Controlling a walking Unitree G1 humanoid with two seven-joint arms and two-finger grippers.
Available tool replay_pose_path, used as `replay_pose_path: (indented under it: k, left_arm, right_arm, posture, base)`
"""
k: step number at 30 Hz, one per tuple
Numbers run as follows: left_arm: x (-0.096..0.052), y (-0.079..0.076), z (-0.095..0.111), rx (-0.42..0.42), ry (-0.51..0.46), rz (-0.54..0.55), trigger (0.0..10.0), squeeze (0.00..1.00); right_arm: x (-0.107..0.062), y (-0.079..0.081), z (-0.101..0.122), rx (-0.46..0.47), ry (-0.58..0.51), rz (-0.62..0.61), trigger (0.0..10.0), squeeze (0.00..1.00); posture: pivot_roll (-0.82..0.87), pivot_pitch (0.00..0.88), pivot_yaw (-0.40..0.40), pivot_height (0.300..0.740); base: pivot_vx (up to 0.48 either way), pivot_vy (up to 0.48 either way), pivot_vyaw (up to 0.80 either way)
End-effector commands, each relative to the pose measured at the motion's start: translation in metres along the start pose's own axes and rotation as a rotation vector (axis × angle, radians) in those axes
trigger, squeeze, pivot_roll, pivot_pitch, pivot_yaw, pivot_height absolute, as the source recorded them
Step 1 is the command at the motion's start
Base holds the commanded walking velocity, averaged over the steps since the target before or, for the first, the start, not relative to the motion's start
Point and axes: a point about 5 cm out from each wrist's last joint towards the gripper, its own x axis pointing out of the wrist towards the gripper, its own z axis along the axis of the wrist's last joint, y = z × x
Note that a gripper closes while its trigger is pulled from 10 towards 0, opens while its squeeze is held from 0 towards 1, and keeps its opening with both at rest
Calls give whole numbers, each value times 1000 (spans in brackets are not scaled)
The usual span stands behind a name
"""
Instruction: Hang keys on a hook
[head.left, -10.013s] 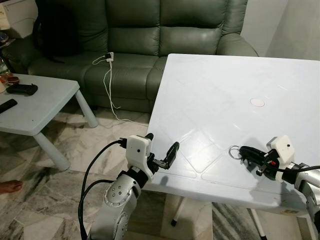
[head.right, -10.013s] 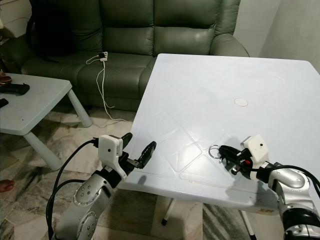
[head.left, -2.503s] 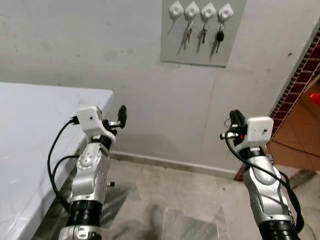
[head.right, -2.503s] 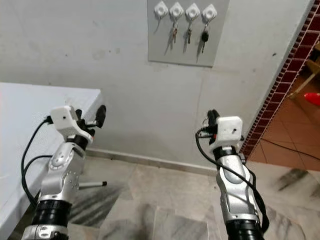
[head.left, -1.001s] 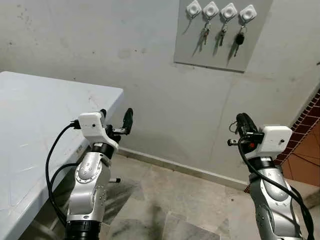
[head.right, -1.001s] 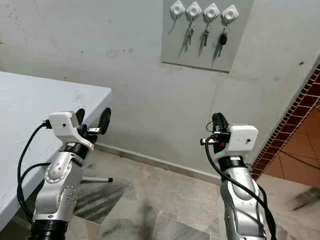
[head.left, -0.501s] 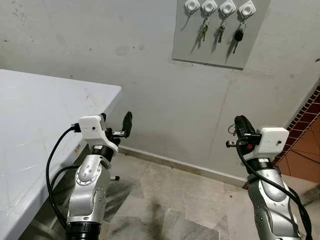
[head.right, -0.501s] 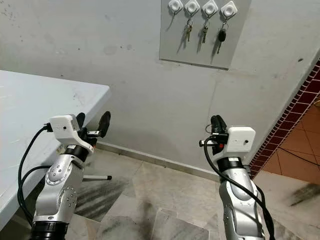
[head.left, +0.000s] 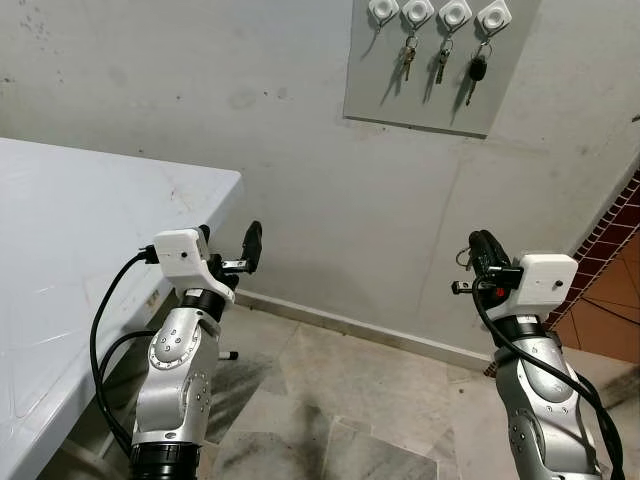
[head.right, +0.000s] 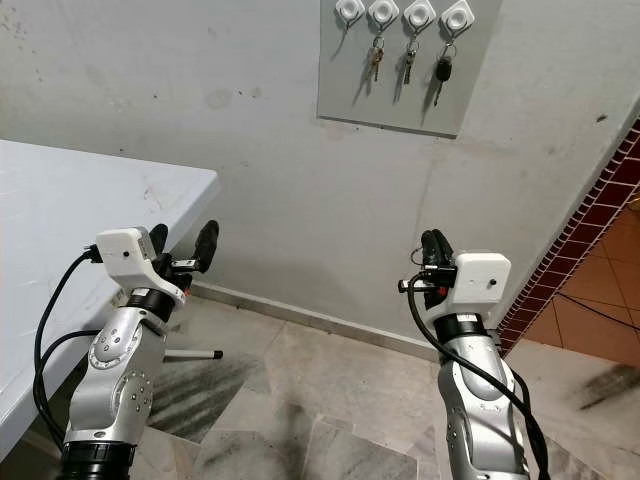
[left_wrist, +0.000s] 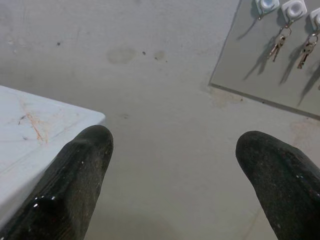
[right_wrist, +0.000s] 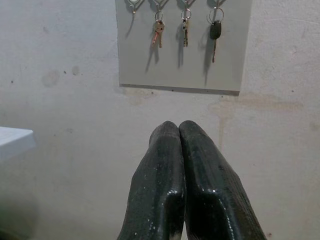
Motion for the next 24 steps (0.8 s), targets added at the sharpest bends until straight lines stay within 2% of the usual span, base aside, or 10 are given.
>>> replay_pose_path:
  k: [1,24]
  left_arm:
    - [3,-1,7,10,-20,-8,10000,0]
    - [3,-2,7,7,-18,-9,10000,0]
  right_arm:
    - [3,3,5,4,-22,12,10000,0]
    - [3,5,5,9,-20,17,10000,0]
  posture:
    - [-17,0,-17,740]
    - [-16,0,-19,740]
  base:
    - [274,0,0]
    - [293,0,0]
